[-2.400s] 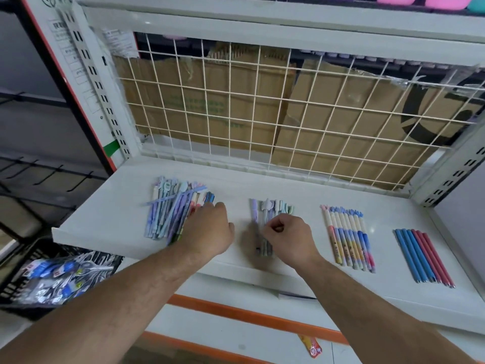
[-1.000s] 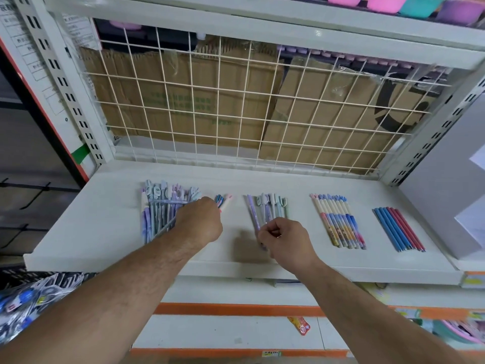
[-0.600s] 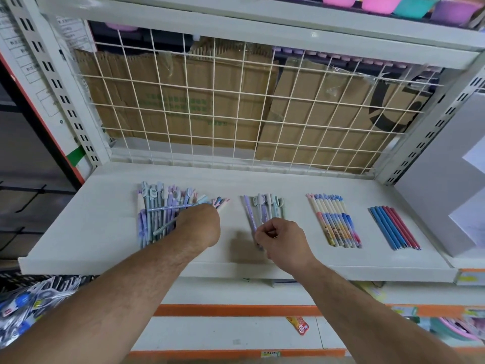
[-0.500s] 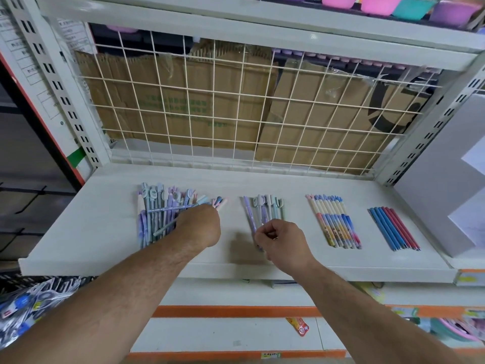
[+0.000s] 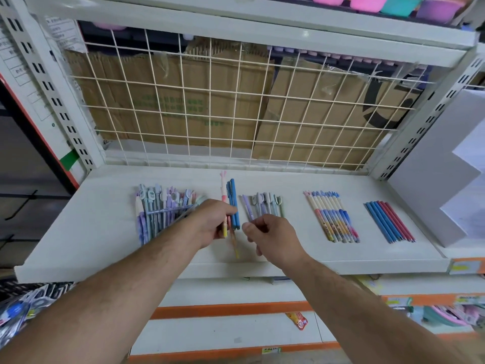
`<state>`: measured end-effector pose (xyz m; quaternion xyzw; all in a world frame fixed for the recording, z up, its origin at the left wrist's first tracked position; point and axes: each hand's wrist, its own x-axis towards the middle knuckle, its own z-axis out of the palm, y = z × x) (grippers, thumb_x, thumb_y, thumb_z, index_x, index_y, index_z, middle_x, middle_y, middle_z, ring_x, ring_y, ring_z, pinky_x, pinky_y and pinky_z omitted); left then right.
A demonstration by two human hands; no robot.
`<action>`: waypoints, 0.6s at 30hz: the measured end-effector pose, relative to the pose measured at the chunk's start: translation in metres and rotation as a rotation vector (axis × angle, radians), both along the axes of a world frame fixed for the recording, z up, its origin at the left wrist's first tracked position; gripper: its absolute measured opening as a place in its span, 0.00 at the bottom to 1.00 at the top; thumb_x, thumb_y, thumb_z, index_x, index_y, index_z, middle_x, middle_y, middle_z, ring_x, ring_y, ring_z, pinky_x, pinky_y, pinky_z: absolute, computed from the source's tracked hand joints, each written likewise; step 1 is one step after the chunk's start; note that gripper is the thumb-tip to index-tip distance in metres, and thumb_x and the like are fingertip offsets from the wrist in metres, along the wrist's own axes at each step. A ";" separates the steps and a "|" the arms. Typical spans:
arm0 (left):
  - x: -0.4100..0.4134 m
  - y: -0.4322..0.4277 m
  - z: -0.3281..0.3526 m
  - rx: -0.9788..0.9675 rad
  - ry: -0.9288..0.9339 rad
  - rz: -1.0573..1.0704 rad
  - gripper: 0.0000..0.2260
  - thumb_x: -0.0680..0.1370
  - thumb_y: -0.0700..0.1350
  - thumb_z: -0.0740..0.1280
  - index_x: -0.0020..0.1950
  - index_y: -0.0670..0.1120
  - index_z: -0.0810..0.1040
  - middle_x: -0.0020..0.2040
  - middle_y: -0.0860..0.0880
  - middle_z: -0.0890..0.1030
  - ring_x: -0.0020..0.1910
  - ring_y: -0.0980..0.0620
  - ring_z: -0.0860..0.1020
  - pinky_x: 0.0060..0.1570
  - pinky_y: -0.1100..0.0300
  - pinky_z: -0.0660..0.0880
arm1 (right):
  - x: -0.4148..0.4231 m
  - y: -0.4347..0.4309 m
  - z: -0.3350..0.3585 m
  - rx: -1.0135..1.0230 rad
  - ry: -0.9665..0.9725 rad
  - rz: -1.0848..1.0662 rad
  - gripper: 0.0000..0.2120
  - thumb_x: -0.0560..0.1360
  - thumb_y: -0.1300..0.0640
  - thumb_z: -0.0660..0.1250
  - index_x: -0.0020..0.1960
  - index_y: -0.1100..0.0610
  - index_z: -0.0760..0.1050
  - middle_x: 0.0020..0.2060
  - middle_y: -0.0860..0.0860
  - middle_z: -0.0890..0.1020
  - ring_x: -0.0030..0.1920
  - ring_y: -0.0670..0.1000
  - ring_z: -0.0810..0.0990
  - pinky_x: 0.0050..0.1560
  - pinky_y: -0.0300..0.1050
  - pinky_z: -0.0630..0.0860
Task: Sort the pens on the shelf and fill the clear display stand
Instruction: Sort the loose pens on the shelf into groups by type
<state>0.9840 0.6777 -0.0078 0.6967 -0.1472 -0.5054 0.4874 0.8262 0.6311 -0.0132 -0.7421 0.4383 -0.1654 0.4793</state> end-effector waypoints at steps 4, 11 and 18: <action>-0.010 -0.002 0.003 -0.045 -0.004 -0.093 0.06 0.80 0.38 0.64 0.43 0.42 0.75 0.28 0.48 0.75 0.27 0.52 0.73 0.30 0.61 0.68 | 0.001 0.001 0.000 0.082 -0.054 -0.050 0.12 0.77 0.48 0.72 0.47 0.57 0.79 0.40 0.56 0.85 0.26 0.47 0.76 0.25 0.37 0.69; -0.035 -0.016 0.004 -0.101 0.004 -0.185 0.05 0.81 0.38 0.64 0.45 0.43 0.75 0.27 0.50 0.76 0.27 0.53 0.75 0.28 0.61 0.72 | -0.014 -0.010 0.001 0.160 -0.071 -0.118 0.10 0.75 0.55 0.75 0.44 0.61 0.77 0.29 0.53 0.81 0.25 0.47 0.75 0.26 0.40 0.68; -0.085 -0.060 0.005 -0.126 0.005 -0.221 0.03 0.81 0.38 0.65 0.48 0.41 0.77 0.35 0.44 0.79 0.34 0.46 0.78 0.36 0.55 0.75 | -0.064 -0.051 0.008 0.198 -0.072 -0.177 0.05 0.74 0.61 0.72 0.42 0.62 0.78 0.30 0.53 0.82 0.26 0.47 0.75 0.26 0.41 0.68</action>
